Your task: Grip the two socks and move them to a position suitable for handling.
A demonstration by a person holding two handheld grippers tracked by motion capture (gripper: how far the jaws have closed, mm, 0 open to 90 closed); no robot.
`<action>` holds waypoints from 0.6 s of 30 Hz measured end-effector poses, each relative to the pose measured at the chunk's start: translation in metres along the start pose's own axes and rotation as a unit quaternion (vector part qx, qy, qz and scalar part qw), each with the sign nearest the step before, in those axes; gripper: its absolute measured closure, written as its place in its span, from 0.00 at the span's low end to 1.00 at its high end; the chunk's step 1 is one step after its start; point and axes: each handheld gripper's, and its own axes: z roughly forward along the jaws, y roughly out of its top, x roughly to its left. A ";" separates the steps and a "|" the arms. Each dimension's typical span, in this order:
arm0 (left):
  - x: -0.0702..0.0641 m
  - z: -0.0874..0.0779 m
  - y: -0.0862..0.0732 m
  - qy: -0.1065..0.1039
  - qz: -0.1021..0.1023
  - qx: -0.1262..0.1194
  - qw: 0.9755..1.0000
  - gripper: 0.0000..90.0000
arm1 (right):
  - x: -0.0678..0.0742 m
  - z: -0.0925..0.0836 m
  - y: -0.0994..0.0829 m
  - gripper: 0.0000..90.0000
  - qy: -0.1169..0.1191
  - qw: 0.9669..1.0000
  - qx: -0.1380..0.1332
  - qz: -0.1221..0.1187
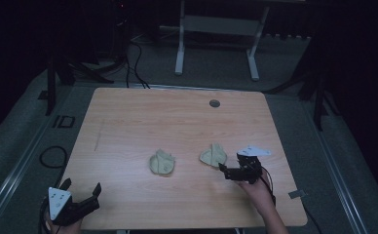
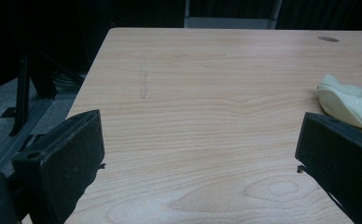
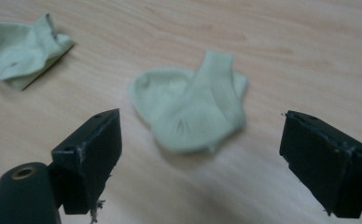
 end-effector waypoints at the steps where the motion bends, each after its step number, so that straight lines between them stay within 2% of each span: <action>1: 0.000 0.000 0.000 -0.001 0.000 0.000 1.000 0.02 | 0.002 0.003 0.003 0.14 -0.001 1.000 0.000 -0.002; 2: 0.000 0.000 0.000 -0.001 0.000 0.000 1.000 0.02 | 0.002 0.003 0.003 0.14 -0.001 1.000 0.000 -0.002; 3: 0.000 0.000 0.000 -0.002 0.000 0.000 1.000 0.02 | 0.007 0.014 0.013 0.16 0.010 1.000 0.001 -0.007; 4: 0.000 0.000 0.000 -0.002 0.000 -0.001 1.000 0.02 | 0.008 0.017 0.015 0.19 0.011 1.000 0.001 -0.010; 6: 0.001 0.000 0.000 -0.002 0.000 -0.001 1.000 0.02 | 0.009 0.023 0.022 0.24 -0.001 1.000 0.002 -0.010; 10: 0.001 0.000 0.000 -0.004 0.000 -0.001 1.000 0.02 | 0.011 0.040 0.033 0.31 -0.008 1.000 0.016 -0.016; 14: 0.002 -0.001 0.000 -0.005 -0.001 -0.002 1.000 0.02 | 0.013 0.058 0.032 0.37 -0.028 0.999 0.032 -0.021; 18: 0.003 -0.002 0.000 -0.006 -0.003 0.001 1.000 0.02 | 0.014 0.072 0.025 0.41 -0.037 0.998 0.049 -0.022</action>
